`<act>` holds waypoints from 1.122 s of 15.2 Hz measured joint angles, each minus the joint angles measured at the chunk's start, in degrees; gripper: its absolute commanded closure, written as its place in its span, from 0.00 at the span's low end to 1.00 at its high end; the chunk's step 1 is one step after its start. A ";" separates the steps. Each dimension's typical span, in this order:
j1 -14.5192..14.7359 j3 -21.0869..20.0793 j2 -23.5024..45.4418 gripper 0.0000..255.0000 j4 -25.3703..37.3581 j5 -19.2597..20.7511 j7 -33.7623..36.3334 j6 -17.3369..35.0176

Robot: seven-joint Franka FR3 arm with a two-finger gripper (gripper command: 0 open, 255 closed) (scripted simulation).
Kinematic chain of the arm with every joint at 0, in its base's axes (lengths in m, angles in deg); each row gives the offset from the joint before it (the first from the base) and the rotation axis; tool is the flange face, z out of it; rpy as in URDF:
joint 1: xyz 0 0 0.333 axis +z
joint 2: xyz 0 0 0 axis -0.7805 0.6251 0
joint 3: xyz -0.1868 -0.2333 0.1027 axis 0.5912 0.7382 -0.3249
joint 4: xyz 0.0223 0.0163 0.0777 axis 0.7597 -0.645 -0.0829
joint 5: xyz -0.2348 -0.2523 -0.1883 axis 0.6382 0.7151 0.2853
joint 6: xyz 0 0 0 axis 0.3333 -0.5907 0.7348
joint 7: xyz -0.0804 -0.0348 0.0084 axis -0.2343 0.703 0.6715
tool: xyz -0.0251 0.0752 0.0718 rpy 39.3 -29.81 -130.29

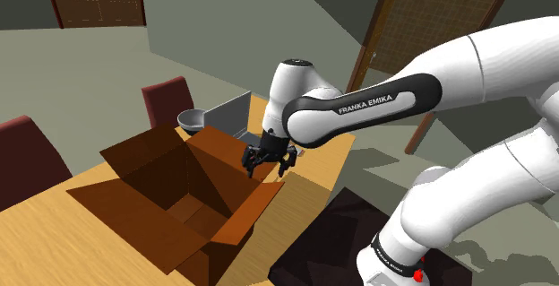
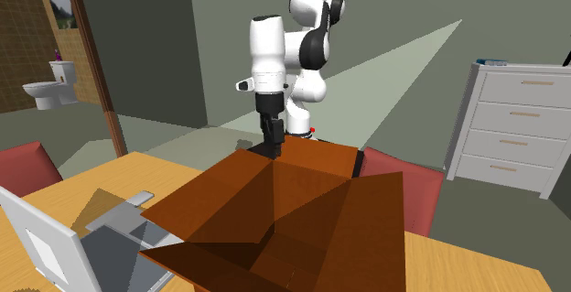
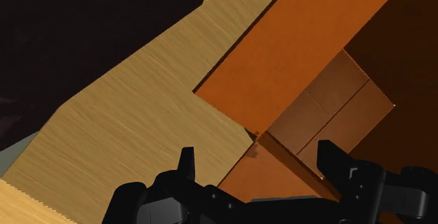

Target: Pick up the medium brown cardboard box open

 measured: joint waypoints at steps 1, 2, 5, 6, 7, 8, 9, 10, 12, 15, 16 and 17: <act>-0.21 -0.84 1.59 0.00 0.18 0.14 1.27 1.56; -0.28 -1.33 2.52 0.00 -0.13 0.15 1.90 2.87; -0.47 -2.22 4.77 0.00 -1.13 0.35 2.66 6.16; -0.55 -2.50 5.57 0.00 -1.41 0.47 2.86 7.23; -0.59 -2.63 6.01 0.00 -1.74 0.52 2.90 8.00; -0.67 -2.72 6.44 0.00 -1.96 0.60 2.91 8.64; -0.69 -2.78 6.66 0.00 -2.15 0.62 2.92 9.05; -0.72 -2.81 6.84 1.00 -2.22 0.66 2.93 9.30; -0.75 -2.85 7.01 1.00 -2.27 0.70 2.95 9.52; -0.72 -2.90 7.03 1.00 -2.26 0.70 2.97 9.56; -0.72 -2.91 7.03 1.00 -2.25 0.70 2.97 9.56; -0.71 -2.92 7.05 1.00 -2.24 0.71 2.97 9.56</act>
